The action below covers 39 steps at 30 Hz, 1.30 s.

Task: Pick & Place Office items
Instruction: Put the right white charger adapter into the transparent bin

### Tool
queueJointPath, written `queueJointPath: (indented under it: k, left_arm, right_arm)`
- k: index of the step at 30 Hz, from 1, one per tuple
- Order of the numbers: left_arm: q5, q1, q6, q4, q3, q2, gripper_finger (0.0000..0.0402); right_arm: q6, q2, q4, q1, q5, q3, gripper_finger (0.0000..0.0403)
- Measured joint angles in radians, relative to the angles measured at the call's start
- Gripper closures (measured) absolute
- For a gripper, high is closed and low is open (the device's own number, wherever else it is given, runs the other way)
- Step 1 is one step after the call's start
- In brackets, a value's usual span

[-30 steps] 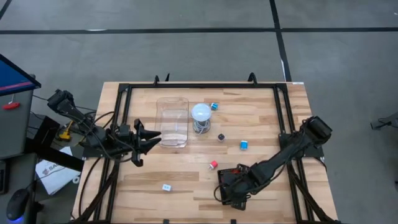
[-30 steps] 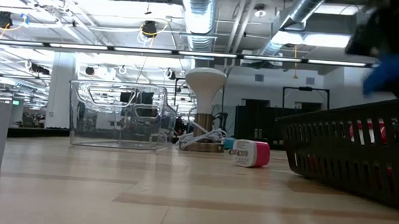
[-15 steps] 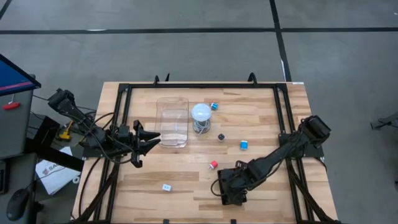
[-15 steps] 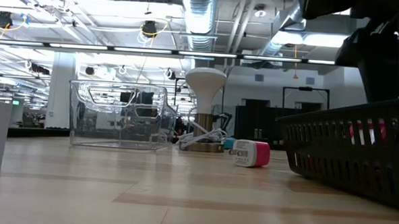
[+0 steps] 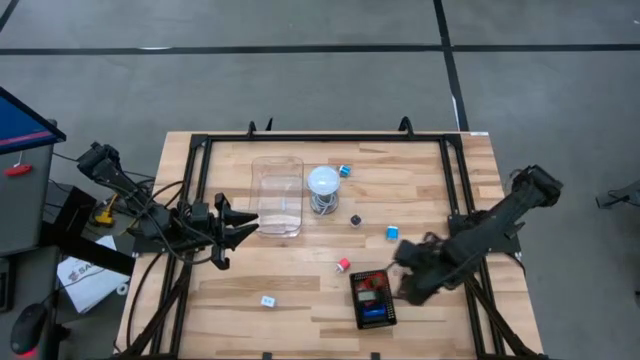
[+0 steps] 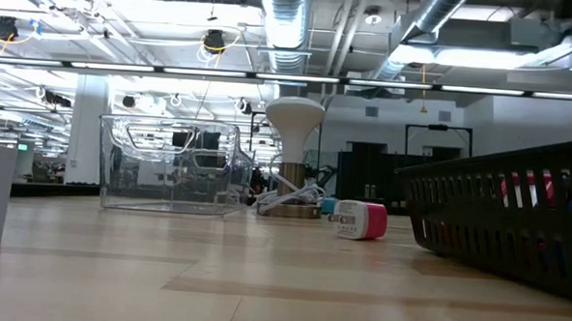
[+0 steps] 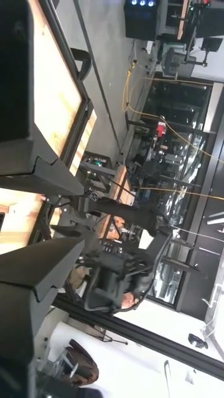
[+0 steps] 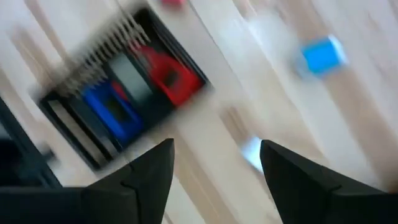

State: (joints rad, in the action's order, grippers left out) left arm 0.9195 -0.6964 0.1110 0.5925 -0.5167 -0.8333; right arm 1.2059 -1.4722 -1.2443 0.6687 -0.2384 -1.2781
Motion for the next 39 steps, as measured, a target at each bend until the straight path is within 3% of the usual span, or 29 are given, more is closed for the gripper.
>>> queueJointPath:
  k: [7, 15, 24, 33, 39]
  left_arm:
    - [0.000, 0.000, 0.040, -0.067, 0.000, 0.000, 0.0284]
    - [0.000, 0.000, 0.094, -0.146, 0.000, 0.000, 0.0284]
    - [0.000, 0.000, 0.159, -0.212, 0.000, 0.000, 0.0284]
    - [0.000, 0.002, 0.173, -0.212, 0.000, 0.000, 0.0284]
    - [0.000, 0.002, 0.189, -0.211, 0.000, 0.000, 0.0284]
  right_arm:
    - [-0.103, 0.099, -0.209, 0.037, 0.111, 0.000, 0.0173]
    - [-0.289, 0.060, -0.232, -0.022, 0.149, 0.001, 0.0173]
    - [-0.573, -0.020, -0.025, -0.036, 0.309, 0.196, 0.0173]
    - [-0.783, -0.053, 0.120, -0.076, 0.256, 0.309, 0.0173]
    - [-0.798, -0.052, 0.213, -0.097, 0.252, 0.366, 0.0173]
